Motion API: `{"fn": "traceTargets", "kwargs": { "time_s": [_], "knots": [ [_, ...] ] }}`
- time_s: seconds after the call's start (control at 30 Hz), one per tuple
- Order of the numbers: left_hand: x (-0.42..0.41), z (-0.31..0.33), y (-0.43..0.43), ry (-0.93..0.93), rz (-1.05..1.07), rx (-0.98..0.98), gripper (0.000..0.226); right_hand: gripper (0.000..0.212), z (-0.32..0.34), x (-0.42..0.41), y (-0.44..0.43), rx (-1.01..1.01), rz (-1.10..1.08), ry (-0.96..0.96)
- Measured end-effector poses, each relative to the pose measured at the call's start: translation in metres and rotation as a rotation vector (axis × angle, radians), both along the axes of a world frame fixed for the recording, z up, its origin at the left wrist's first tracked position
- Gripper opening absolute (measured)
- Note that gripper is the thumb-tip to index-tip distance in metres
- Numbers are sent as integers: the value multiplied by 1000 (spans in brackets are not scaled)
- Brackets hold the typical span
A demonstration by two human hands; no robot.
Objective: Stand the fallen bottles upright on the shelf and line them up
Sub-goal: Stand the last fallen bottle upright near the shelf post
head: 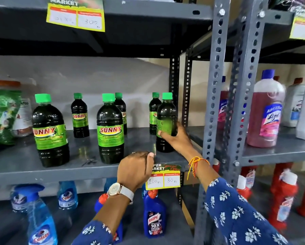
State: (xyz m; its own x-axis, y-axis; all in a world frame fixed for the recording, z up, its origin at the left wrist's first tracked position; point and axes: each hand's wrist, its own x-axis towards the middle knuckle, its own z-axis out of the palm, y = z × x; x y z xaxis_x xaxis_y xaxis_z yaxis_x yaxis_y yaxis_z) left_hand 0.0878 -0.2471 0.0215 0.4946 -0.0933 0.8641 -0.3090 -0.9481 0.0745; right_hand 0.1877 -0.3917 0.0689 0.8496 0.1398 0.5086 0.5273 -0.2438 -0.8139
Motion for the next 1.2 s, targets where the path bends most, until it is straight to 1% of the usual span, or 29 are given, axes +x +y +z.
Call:
{"fn": "traceTargets", "kwargs": {
  "time_s": [0.1,0.13,0.2,0.27,0.37,0.43,0.5,0.53,0.6,0.67,0.77,0.87,1.0,1.07,1.13,1.2],
  "knots": [
    [0,-1,0,-15,-2,-12,37,73,1,-3,0,-27,88,50],
    [0,-1,-1,-18,-3,-16,37,73,1,-3,-1,-42,81,62],
    [0,-2,-1,-21,-1,-26,38,66,1,-3,-2,-72,31,62],
    [0,-3,-1,-25,8,-30,38,65,0,-2,-3,-62,2,49],
    [1,-3,-2,-22,21,-25,38,55,-1,-1,-3,-39,76,63],
    [2,-4,-3,-7,20,-23,40,58,0,0,-2,-10,107,66],
    [2,-4,-2,3,24,-22,43,72,-1,3,-2,9,107,54],
    [3,-5,-2,5,26,-22,43,73,-2,4,-2,0,86,48],
    [3,-5,-3,0,34,-21,44,66,-3,5,-4,-4,59,52],
    [3,-4,-4,-3,49,-22,44,60,-5,8,-5,17,90,91],
    [3,-3,-5,-4,68,-24,42,63,-5,11,-5,51,127,122],
    [4,-2,-5,10,52,-49,36,66,-5,10,-4,45,109,106],
    [4,-1,-4,43,96,-44,37,50,-6,12,-6,71,124,114],
    [5,-1,-3,44,105,-35,37,46,-5,14,-6,89,164,128],
    [5,-1,-3,39,99,-33,37,52,-5,14,-5,108,177,126],
    [5,-1,-3,30,92,-36,37,59,-6,12,-4,76,146,103]
  ]
}}
